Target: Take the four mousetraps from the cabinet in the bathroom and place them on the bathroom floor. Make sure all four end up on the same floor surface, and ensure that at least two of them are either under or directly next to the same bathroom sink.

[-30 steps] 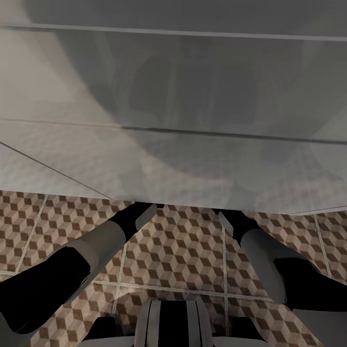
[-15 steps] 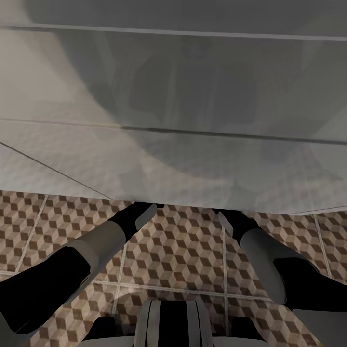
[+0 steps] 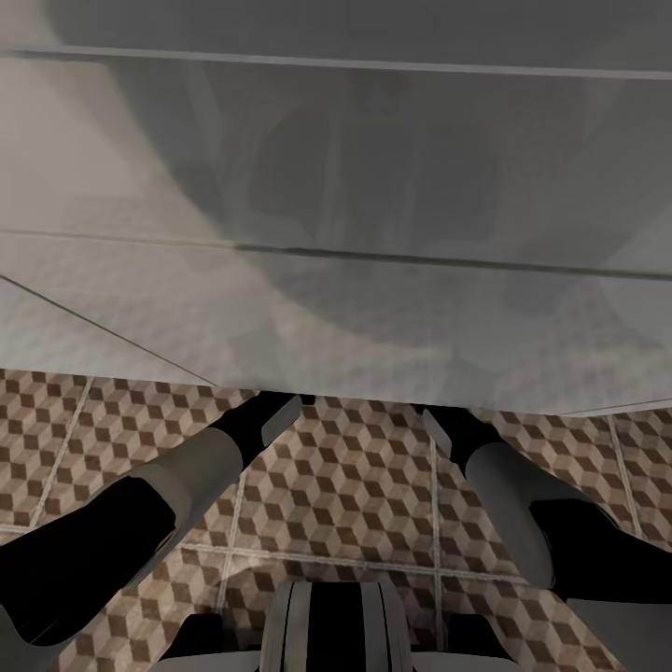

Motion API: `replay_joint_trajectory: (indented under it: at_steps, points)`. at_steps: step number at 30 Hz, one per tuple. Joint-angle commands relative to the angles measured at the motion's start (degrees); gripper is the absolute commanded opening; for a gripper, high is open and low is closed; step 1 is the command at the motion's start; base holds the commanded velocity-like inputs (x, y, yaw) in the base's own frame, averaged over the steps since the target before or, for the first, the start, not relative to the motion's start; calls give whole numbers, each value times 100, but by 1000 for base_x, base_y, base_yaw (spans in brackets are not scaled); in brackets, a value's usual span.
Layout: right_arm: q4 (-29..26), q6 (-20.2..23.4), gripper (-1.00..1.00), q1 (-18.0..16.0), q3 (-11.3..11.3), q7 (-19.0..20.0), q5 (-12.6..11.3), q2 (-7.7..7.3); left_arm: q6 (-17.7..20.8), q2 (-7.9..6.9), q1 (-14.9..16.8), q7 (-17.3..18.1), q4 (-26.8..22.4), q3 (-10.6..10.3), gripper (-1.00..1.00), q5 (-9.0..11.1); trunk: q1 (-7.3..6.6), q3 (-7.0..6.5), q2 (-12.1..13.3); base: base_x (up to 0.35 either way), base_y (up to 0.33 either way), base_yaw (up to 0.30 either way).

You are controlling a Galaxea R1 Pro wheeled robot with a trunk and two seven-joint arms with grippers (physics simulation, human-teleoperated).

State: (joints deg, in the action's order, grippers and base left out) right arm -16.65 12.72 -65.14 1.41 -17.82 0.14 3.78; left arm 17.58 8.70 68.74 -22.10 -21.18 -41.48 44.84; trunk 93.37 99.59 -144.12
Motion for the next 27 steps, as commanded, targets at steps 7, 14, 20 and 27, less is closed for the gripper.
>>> replay_joint_trajectory:
  at_steps: [7, 14, 20, 27]
  points:
    - [1, -72, -100, 1, 0, -2, -14, 0, 8, 0, -1, 4, 0, 1, -100, -19, 0, -14, 0, 0, 0, -160]
    - [-3, -76, -100, 1, 0, -2, -14, 0, 8, 0, -1, 4, 0, 6, -100, -19, 0, -17, 0, 0, 0, -27]
    - [-5, -82, -100, 1, -3, -2, -14, 0, 8, 0, 0, 4, 0, 5, -100, -19, 0, -17, 0, 0, 0, -2]
    - [3, -73, -100, 1, 0, -2, -13, 0, 8, 0, 1, 4, 0, 1, -100, -19, 0, -17, 0, 0, 0, 0]
